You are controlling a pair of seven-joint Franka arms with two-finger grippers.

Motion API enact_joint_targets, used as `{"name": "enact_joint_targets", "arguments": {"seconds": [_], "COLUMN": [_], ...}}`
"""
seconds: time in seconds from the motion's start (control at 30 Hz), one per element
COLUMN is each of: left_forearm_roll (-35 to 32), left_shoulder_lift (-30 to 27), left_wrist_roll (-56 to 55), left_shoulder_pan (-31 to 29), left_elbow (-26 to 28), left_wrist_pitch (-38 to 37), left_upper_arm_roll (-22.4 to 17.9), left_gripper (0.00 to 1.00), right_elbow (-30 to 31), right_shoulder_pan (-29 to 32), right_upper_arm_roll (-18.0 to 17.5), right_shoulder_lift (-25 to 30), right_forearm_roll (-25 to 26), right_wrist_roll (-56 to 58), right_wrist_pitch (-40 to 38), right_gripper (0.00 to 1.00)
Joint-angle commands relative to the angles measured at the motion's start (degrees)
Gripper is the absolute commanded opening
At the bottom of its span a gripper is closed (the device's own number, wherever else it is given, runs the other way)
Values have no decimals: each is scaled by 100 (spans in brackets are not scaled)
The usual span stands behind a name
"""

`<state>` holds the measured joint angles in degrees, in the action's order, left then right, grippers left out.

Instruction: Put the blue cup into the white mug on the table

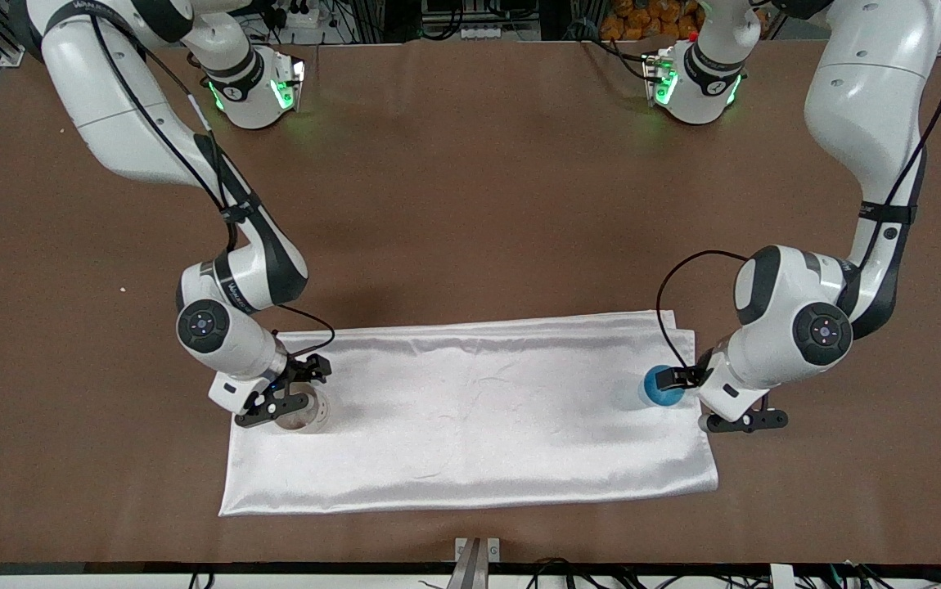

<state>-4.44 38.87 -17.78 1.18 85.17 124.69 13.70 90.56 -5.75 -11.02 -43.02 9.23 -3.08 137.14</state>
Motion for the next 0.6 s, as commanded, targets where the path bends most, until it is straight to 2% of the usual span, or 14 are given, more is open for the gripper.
{"name": "enact_joint_targets", "arguments": {"seconds": [0.0,0.03,0.1,0.3,0.33,0.57], "left_forearm_roll": [-162,-162,-162,-162,-162,-162], "left_shoulder_lift": [50,50,50,94,94,147], "left_wrist_roll": [-120,-120,-120,-120,-120,-120], "left_shoulder_pan": [5,5,5,5,5,5], "left_elbow": [-1,-1,-1,-1,-1,-1], "left_wrist_pitch": [125,125,125,125,125,143], "left_upper_arm_roll": [1,1,1,1,1,1], "left_gripper": [100,100,100,100,100,100], "right_elbow": [-152,-152,-152,-152,-152,-152], "right_shoulder_pan": [-40,-40,-49,-49,-49,-58], "right_upper_arm_roll": [21,21,21,21,21,21], "right_shoulder_lift": [-136,-145,-145,-145,-145,-128], "right_forearm_roll": [193,193,193,193,184,166], "right_wrist_roll": [0,9,9,176,185,185], "right_wrist_pitch": [111,120,120,129,138,226], "right_gripper": [64,52,36,3,0,0]}}
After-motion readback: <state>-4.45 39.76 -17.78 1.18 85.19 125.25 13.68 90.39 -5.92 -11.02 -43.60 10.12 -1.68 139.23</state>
